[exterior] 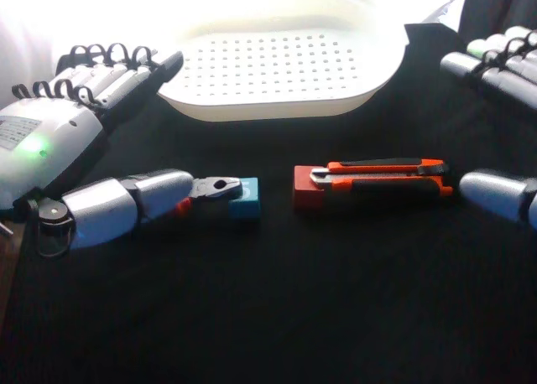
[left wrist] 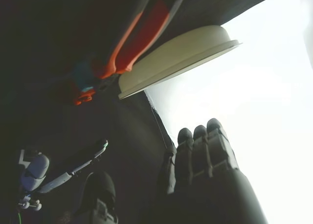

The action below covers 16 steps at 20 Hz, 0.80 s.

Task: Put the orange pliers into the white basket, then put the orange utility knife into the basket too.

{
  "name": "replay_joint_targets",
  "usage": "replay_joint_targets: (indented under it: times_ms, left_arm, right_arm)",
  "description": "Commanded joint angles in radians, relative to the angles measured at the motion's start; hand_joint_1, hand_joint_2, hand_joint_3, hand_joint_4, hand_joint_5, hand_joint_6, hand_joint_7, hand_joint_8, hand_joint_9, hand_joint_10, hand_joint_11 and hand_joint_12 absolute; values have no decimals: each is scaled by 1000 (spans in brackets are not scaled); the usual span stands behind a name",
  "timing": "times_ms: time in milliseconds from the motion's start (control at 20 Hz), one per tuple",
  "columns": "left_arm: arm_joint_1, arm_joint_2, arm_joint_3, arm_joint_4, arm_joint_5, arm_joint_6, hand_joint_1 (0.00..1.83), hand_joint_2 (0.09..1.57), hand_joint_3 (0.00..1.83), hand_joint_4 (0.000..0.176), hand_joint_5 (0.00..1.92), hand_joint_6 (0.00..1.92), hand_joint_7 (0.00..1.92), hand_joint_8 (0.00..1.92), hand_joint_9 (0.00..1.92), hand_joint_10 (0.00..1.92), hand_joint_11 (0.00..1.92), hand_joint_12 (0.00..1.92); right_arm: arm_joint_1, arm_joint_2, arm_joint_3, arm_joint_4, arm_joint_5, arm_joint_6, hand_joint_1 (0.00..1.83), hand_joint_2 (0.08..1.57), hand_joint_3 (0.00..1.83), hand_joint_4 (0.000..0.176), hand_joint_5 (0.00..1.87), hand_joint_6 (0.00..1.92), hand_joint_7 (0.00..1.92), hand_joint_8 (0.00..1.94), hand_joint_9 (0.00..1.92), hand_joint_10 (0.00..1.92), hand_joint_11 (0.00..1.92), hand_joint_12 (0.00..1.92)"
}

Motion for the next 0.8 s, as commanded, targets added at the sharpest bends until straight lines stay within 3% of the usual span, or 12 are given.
replay_joint_targets:
  times_ms: [0,100,150,200,250,300,350,400,500,600,700,750]
  left_arm:
    - [-9,-5,5,13,-134,-3,315,1348,20,49,0,0,0,0,0,0,33,21]
    - [-8,-6,1,13,-134,-3,373,1314,0,51,0,0,0,0,0,0,0,484]
    - [-8,-6,-3,14,-133,-3,372,1311,0,49,0,0,0,0,0,0,0,378]
    - [-3,-6,-7,14,-133,-3,376,1305,0,59,0,0,0,0,0,0,0,306]
    - [6,-6,-10,14,-133,-3,401,1295,0,76,0,0,0,0,3,1,0,368]
    - [15,-8,-12,12,-127,-4,403,1290,0,77,0,0,8,1,6,1,0,413]
    - [22,-13,-11,1,-113,-4,425,1286,0,35,0,0,44,5,44,13,0,640]
    - [23,-22,-7,-7,-93,-4,451,1289,0,23,9,1,68,6,74,21,0,775]
    - [23,-48,15,-34,-41,-4,562,1280,0,24,81,10,142,11,155,49,0,925]
    - [19,-72,40,-55,8,-4,615,1271,0,12,131,12,204,17,205,70,0,911]
    - [8,-101,70,-78,68,-3,586,1263,0,11,150,7,207,6,216,83,0,1001]
    - [6,-113,83,-90,88,-3,618,1245,0,0,180,11,234,9,241,97,0,1143]
  right_arm:
    - [21,6,5,-4,135,0,198,1262,12,89,0,0,0,0,0,0,0,0]
    - [23,5,5,-1,147,0,191,1264,10,98,0,0,0,0,0,0,0,0]
    - [23,5,5,-1,149,0,174,1264,8,97,0,0,0,0,0,0,0,0]
    - [23,4,5,1,149,0,166,1263,7,89,0,0,0,0,0,0,0,0]
    - [23,4,5,2,149,0,185,1262,5,89,0,0,0,0,0,0,0,0]
    - [23,3,5,2,149,0,189,1262,4,89,0,0,0,0,0,0,0,0]
    - [23,1,5,2,149,0,168,1258,2,82,0,0,0,0,0,0,0,0]
    - [23,1,5,2,149,0,168,1262,4,76,0,0,0,0,0,0,0,0]
    - [22,-1,5,2,148,0,173,1268,6,71,0,0,0,0,0,0,0,0]
    - [22,-2,5,3,147,0,197,1264,3,67,0,0,0,0,0,0,0,0]
    - [22,-3,5,3,144,0,180,1264,2,74,0,0,0,0,0,0,0,0]
    - [22,-3,5,3,143,0,184,1265,2,74,0,0,0,0,0,0,0,0]
